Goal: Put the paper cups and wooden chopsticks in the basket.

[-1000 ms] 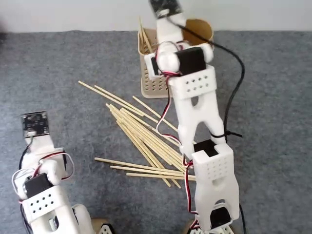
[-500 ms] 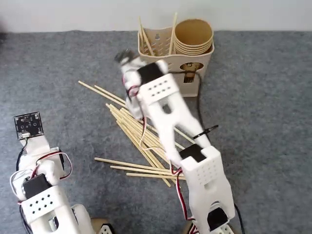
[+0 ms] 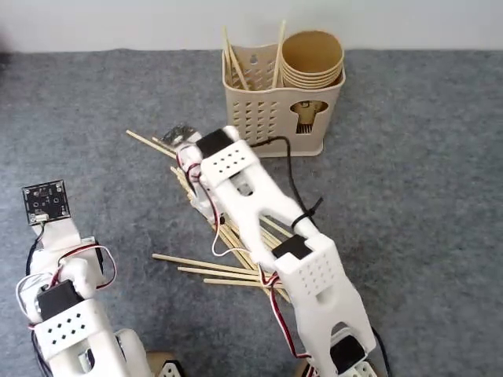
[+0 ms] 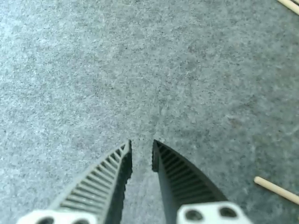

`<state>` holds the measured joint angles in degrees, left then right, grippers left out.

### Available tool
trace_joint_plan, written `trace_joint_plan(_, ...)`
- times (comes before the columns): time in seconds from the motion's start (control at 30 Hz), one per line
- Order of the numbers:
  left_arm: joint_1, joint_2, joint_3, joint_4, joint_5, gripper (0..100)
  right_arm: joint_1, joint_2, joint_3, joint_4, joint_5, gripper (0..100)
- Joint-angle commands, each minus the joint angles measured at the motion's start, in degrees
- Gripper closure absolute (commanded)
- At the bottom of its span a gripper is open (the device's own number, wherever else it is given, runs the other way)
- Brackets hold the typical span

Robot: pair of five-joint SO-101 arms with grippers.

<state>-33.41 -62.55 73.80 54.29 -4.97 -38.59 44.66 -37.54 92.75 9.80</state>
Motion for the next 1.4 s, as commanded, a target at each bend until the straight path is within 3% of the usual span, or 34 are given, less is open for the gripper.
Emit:
trace_joint_plan(0.0, -0.18, -0.88, -0.57, -1.05, 0.53, 93, -0.75, 0.75, -0.44, -2.59, 0.88, 69.1)
trace_joint_plan(0.23, -0.09, -0.88, -0.57, -1.05, 0.44, 93, -0.75, 6.46, -0.44, -2.86, 4.04, 70.0)
trace_joint_plan(0.43, -0.09, -0.88, -0.57, -1.05, 0.44, 93, 0.31, 8.31, -0.70, -3.03, 4.04, 85.7)
trace_joint_plan(0.8, -0.09, -0.79, -0.48, -1.05, 0.44, 93, 3.91, 5.05, -0.70, -2.77, 3.87, 99.1)
trace_joint_plan(1.37, -0.09, -0.79, -0.48, -1.05, 0.44, 93, 6.90, -14.64, -0.70, 2.51, 4.04, 98.9)
